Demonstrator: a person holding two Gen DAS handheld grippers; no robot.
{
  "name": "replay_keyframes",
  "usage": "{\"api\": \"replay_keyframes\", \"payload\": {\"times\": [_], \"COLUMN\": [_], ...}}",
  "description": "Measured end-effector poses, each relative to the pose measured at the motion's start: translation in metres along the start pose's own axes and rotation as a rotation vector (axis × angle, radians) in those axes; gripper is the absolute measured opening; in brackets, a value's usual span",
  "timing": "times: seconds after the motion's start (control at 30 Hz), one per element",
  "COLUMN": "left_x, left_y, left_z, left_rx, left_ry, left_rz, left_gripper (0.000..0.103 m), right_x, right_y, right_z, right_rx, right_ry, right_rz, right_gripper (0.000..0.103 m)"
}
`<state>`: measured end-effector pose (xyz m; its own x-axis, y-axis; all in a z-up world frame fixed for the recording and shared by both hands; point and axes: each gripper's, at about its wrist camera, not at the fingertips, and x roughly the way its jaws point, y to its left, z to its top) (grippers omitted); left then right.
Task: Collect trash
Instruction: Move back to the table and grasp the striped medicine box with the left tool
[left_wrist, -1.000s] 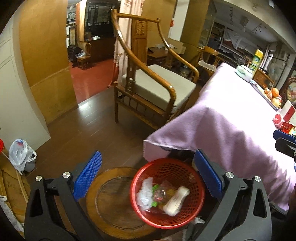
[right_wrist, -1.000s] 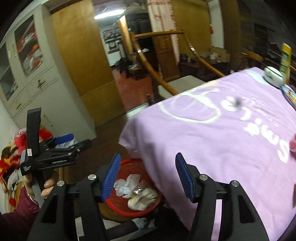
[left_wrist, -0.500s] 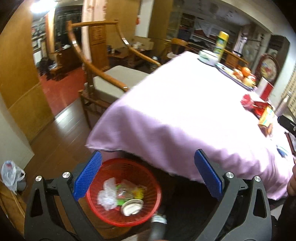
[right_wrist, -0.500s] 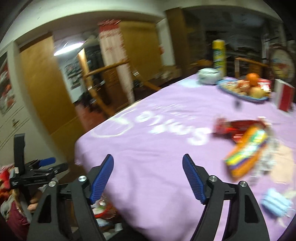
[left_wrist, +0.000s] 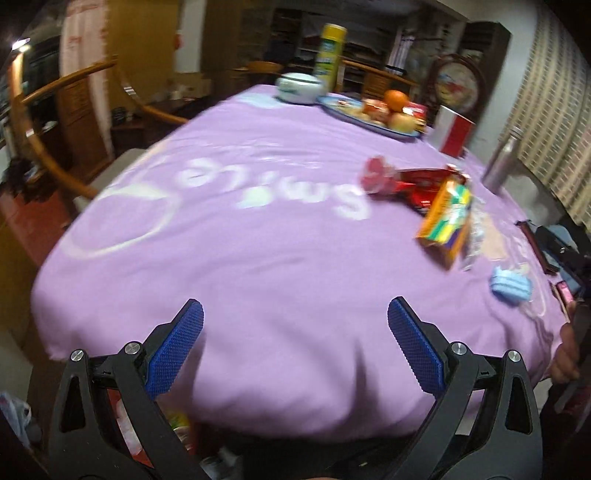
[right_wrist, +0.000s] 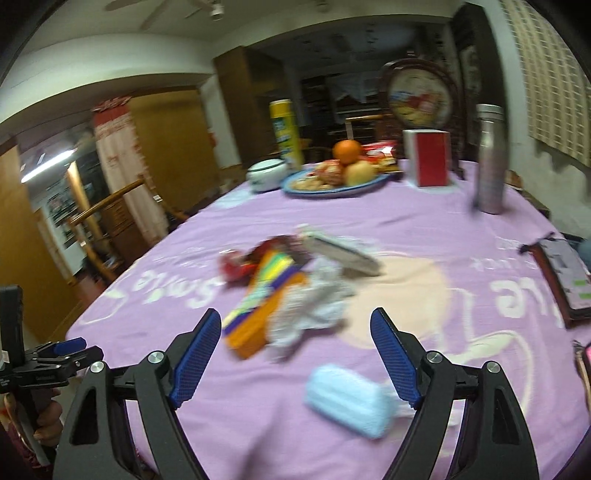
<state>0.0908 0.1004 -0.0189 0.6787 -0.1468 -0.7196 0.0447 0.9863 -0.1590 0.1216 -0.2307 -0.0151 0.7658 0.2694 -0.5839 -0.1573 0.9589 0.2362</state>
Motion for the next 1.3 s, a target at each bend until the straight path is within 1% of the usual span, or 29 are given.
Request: {"api": "replay_keyframes", "payload": {"times": [0.13,0.27,0.37,0.4,0.47,0.5,0.6,0.67,0.73,0.8,0.93,1.3], "left_x": [0.03,0.057,0.078,0.085,0.1,0.107,0.124,0.136,0.14,0.14,0.142,0.142], "left_y": [-0.044,-0.081,-0.103,-0.109,-0.121,-0.127,-0.135,-0.137,-0.137,-0.136,-0.136,-0.146], "left_z": [0.022,0.042,0.055,0.058,0.064,0.067,0.072,0.075,0.076,0.078,0.077,0.072], "left_rx": [0.071,0.128,0.152,0.156,0.166,0.172,0.177,0.164,0.153,0.143,0.146,0.211], "left_ry": [0.024,0.046,0.062,0.071,0.094,0.105,0.127,0.151,0.166,0.163,0.171,0.159], "left_rz": [-0.063,-0.115,-0.148,-0.155,-0.17,-0.173,-0.173,-0.178,-0.183,-0.193,-0.184,-0.131], "left_gripper": [0.096,0.096,0.096,0.096,0.096,0.096,0.096,0.096,0.096,0.096,0.096,0.096], "right_x": [0.007,0.021,0.029,0.031,0.034,0.034,0.033,0.031,0.03,0.028,0.028,0.027], "right_y": [-0.03,-0.054,-0.068,-0.069,-0.076,-0.077,-0.076,-0.074,-0.074,-0.074,-0.076,-0.077], "right_z": [0.004,0.007,0.006,0.006,0.006,0.006,0.004,0.004,0.003,0.003,0.003,0.003], "right_rx": [0.047,0.087,0.109,0.121,0.162,0.171,0.173,0.162,0.161,0.17,0.185,0.187], "right_ry": [-0.009,0.007,0.027,0.035,0.04,0.04,0.028,0.012,-0.001,-0.005,0.002,0.001], "right_rz": [-0.047,-0.074,-0.074,-0.066,-0.022,-0.019,-0.011,0.002,0.014,0.02,0.031,0.033], "right_gripper": [0.082,0.082,0.082,0.082,0.083,0.083,0.083,0.087,0.088,0.088,0.088,0.088]}}
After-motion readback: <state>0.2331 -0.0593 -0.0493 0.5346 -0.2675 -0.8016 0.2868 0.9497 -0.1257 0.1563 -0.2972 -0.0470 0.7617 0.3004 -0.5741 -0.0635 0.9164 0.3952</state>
